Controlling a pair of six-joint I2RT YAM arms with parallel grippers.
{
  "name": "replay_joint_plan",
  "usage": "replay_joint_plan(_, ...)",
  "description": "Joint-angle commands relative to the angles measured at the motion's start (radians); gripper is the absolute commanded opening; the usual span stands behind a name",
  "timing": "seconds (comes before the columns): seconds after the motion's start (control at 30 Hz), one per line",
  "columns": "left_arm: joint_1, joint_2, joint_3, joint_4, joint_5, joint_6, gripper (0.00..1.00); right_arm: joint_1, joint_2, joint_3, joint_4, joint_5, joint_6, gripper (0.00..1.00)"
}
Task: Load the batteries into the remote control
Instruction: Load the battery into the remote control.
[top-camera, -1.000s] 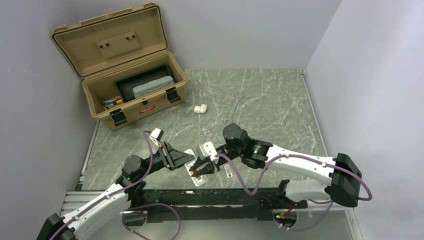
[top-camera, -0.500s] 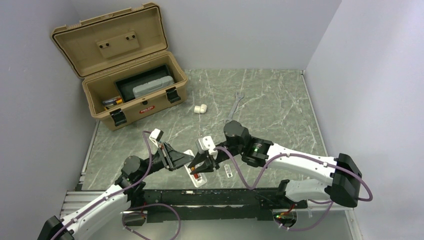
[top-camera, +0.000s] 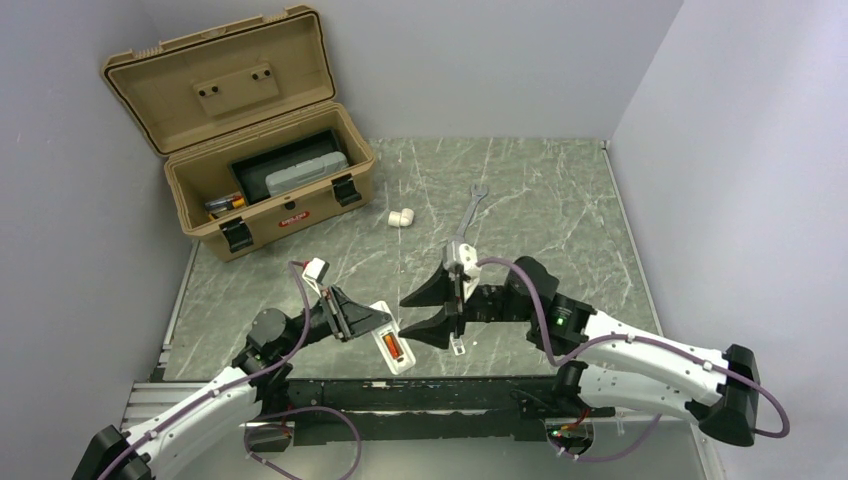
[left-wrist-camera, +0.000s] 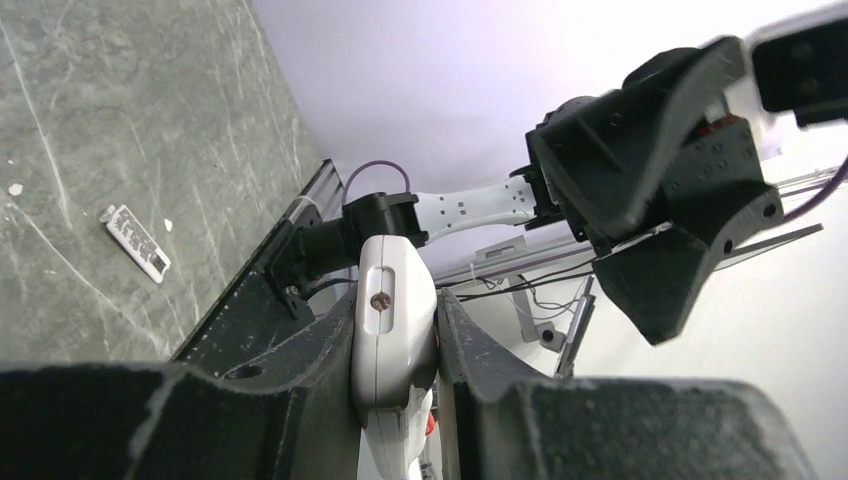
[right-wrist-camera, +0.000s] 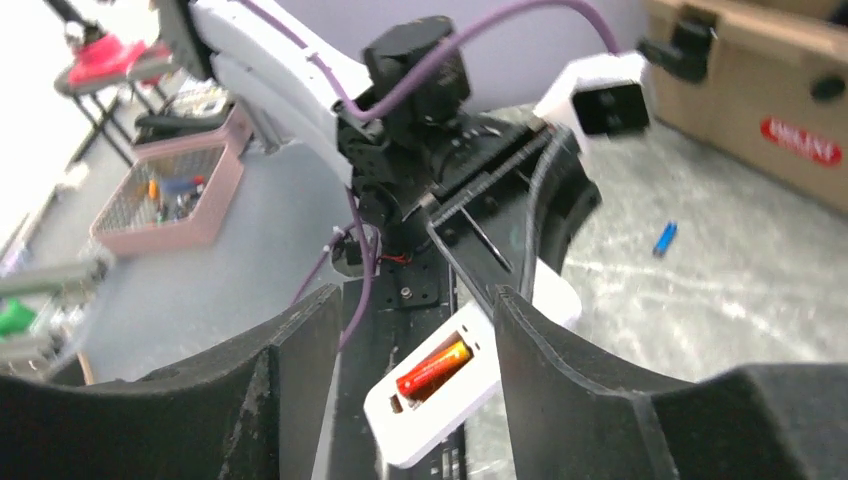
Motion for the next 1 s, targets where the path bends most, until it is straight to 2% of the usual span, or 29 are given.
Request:
replay_joint_plan(0.0, -0.002, -0.016, -0.017, 0.035, 0.019, 0.102, 0.00, -0.005, -0.079, -0.062, -0.047, 0.284, 0.319, 0.62)
replay_joint_plan(0.07, -0.003, -0.033, 0.015, 0.001, 0.017, 0.143, 0.00, -0.006, -0.089, -0.058, -0.118, 0.326, 0.402, 0.65)
replay_joint_plan(0.2, -0.002, -0.067, 0.035, -0.024, 0.023, 0.199, 0.00, -0.007, -0.069, -0.055, -0.158, 0.313, 0.505, 0.76)
replay_joint_plan(0.5, -0.003, -0.113, 0.031, 0.013, 0.025, 0.211, 0.00, -0.008, 0.009, -0.086, -0.116, 0.261, 0.594, 0.87)
replay_joint_plan(0.73, -0.004, -0.110, 0.044, 0.041, 0.030, 0.210, 0.00, -0.007, 0.066, -0.113, -0.068, 0.217, 0.594, 0.81)
replay_joint_plan(0.87, -0.002, -0.093, 0.046, 0.067, 0.038, 0.204, 0.00, -0.007, 0.098, -0.120, -0.034, 0.184, 0.602, 0.70)
replay_joint_plan(0.97, -0.002, -0.086, 0.045, 0.071, 0.038, 0.204, 0.00, -0.006, 0.116, -0.123, -0.012, 0.169, 0.606, 0.66)
